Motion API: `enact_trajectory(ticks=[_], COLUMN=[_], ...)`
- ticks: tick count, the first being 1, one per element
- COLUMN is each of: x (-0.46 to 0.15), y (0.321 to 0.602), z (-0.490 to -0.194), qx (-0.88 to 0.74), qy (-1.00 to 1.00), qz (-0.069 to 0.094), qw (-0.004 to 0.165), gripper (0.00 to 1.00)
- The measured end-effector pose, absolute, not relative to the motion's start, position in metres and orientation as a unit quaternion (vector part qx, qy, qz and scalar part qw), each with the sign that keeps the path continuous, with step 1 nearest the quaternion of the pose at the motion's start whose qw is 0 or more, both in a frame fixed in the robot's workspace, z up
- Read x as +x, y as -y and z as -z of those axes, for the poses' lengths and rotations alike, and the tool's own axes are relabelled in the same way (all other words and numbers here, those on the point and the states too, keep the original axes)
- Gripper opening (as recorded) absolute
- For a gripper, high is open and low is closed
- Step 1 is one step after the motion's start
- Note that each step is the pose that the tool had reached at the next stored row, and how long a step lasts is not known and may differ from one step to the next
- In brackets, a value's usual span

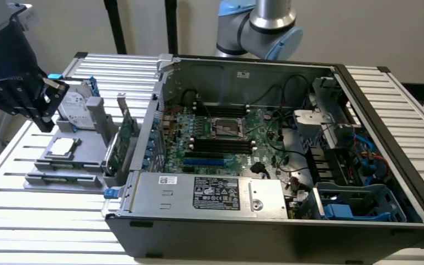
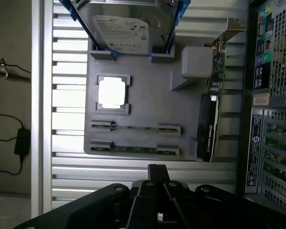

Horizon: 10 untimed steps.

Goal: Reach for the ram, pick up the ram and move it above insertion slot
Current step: 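Reach for the ram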

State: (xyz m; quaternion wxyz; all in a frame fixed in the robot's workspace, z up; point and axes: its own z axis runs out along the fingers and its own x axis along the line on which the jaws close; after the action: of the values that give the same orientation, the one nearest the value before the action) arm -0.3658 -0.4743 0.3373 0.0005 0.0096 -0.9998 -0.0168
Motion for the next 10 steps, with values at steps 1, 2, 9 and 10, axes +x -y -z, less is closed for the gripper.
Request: enact_trajectory(ticks=[1,2,9,10], x=[-0.3656,-0.3657,-0.3657,-0.3658], y=[0.4752,0.4753,0.4754,0.4754], z=[-0.3358,-0.3346,-0.3334,-0.3331], qx=[0.01,0.01,0.01,0.011], qy=[1.0,1.0,1.0,1.0], qz=[0.016,0.016,0.015,0.015], qw=[0.0,0.0,0.0,0.0], gripper=[0.11,0.11,0.11,0.11])
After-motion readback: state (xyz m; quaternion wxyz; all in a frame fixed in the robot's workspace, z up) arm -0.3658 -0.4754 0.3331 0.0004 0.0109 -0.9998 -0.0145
